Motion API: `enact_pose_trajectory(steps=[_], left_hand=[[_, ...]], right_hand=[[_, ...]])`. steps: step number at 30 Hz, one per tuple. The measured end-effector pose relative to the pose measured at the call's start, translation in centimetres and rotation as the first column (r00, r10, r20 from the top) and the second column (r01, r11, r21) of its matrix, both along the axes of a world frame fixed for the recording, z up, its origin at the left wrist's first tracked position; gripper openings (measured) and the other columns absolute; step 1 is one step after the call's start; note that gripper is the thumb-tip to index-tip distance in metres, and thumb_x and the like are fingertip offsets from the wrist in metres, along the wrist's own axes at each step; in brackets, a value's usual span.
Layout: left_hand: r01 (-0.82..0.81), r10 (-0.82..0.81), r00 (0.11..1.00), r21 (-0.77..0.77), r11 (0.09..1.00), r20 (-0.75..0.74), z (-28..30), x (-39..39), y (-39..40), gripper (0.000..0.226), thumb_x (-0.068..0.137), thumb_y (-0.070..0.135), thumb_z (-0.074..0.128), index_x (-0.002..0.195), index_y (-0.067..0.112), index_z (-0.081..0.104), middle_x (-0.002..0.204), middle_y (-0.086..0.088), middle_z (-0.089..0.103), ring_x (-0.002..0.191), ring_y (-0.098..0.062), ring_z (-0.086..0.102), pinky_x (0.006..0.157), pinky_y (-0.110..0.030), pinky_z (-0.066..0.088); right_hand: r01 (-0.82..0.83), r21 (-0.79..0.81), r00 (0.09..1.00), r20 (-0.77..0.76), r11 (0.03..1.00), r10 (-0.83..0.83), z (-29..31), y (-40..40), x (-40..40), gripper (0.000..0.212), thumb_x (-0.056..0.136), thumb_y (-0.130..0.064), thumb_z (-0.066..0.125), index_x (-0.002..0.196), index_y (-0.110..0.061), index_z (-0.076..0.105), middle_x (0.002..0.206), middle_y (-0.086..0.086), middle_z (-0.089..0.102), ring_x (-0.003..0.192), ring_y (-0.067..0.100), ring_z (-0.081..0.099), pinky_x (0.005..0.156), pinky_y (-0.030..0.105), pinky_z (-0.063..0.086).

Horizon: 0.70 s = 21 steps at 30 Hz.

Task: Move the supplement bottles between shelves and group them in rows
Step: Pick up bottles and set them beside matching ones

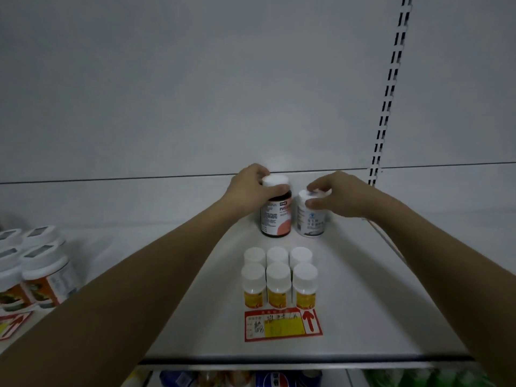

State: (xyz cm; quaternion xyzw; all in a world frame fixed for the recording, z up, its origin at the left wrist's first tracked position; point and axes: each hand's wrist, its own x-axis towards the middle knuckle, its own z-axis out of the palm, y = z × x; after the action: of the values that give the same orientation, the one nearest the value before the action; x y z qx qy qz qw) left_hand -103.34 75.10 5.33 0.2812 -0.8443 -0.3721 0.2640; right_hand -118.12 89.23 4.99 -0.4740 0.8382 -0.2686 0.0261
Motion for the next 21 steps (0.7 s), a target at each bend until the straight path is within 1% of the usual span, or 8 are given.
enact_pose_trajectory(steps=[3,6,8,10,12,15,19,21], left_hand=[[-0.005,0.005,0.999,0.004,1.000,-0.046,-0.5,-0.9,-0.2,0.049,0.072,0.038,0.083,0.110,0.015,0.059,0.104,-0.005,0.068,0.097,-0.022,0.067,0.085,-0.044,0.057],[0.002,-0.002,0.997,0.007,1.000,-0.078,-1.0,-0.9,-0.9,0.046,0.071,0.036,0.084,0.105,0.015,0.061,0.095,-0.002,0.070,0.089,-0.017,0.069,0.080,-0.042,0.060],[0.000,-0.001,0.997,-0.012,1.000,-0.083,-1.1,-0.9,-1.2,0.044,0.071,0.036,0.084,0.102,0.016,0.061,0.092,-0.003,0.071,0.086,-0.017,0.070,0.076,-0.041,0.061],[0.005,-0.006,0.996,-0.018,1.000,-0.087,-1.2,-0.9,-1.6,0.042,0.070,0.036,0.084,0.101,0.017,0.062,0.092,-0.005,0.071,0.086,-0.019,0.070,0.074,-0.041,0.061],[0.007,-0.009,0.995,-0.016,1.000,-0.099,-1.3,-0.8,-1.6,0.041,0.070,0.036,0.084,0.099,0.018,0.062,0.090,-0.003,0.071,0.084,-0.018,0.070,0.071,-0.037,0.061],[0.017,-0.018,0.993,-0.013,1.000,-0.116,-1.1,-0.2,-0.8,0.039,0.072,0.035,0.084,0.100,0.020,0.061,0.088,0.007,0.067,0.080,-0.011,0.067,0.067,-0.028,0.058],[0.078,-0.075,0.994,0.046,0.996,-0.075,1.5,2.3,-0.3,0.044,0.075,0.030,0.082,0.112,0.016,0.063,0.105,-0.004,0.067,0.095,-0.019,0.067,0.081,-0.039,0.059],[0.143,-0.133,0.982,0.071,0.987,-0.137,4.3,4.8,-0.9,0.040,0.078,0.028,0.080,0.113,0.014,0.064,0.109,-0.005,0.066,0.095,-0.020,0.069,0.075,-0.033,0.061]], right_hand=[[-0.020,0.066,0.999,-0.029,0.998,0.022,0.4,-0.5,-0.9,0.044,0.079,-0.035,0.079,0.120,-0.022,0.068,0.122,0.001,0.064,0.091,0.012,0.055,0.077,0.025,0.039],[-0.015,0.102,0.996,-0.090,0.995,0.024,0.7,-1.4,-1.0,0.040,0.074,-0.039,0.082,0.106,-0.026,0.062,0.107,-0.003,0.055,0.092,0.016,0.052,0.075,0.028,0.039],[-0.027,0.122,0.992,-0.123,0.992,0.042,0.8,-2.2,-0.8,0.048,0.074,-0.040,0.081,0.115,-0.025,0.061,0.107,-0.003,0.052,0.094,0.016,0.050,0.076,0.029,0.039],[-0.033,0.140,0.991,-0.122,0.990,0.050,0.8,-2.7,-0.8,0.056,0.076,-0.038,0.080,0.126,-0.023,0.062,0.118,0.001,0.059,0.096,0.018,0.053,0.078,0.029,0.041],[-0.043,0.132,0.998,-0.038,0.990,0.048,0.8,-2.8,-0.7,0.057,0.076,-0.034,0.081,0.128,-0.020,0.062,0.127,0.004,0.061,0.092,0.020,0.060,0.077,0.032,0.050],[-0.052,0.116,0.993,0.109,0.992,0.040,1.2,-2.6,-0.3,0.055,0.076,-0.025,0.082,0.126,-0.013,0.061,0.124,0.011,0.062,0.088,0.025,0.068,0.073,0.038,0.061],[-0.055,0.146,0.978,0.209,0.988,0.024,3.1,-2.5,1.5,0.050,0.081,-0.020,0.079,0.125,-0.003,0.061,0.114,0.014,0.066,0.083,0.024,0.069,0.058,0.028,0.059],[-0.070,0.072,0.975,0.215,0.995,0.053,5.2,-2.4,2.8,0.044,0.081,-0.021,0.079,0.118,-0.004,0.065,0.108,0.011,0.068,0.080,0.021,0.070,0.057,0.025,0.059]])
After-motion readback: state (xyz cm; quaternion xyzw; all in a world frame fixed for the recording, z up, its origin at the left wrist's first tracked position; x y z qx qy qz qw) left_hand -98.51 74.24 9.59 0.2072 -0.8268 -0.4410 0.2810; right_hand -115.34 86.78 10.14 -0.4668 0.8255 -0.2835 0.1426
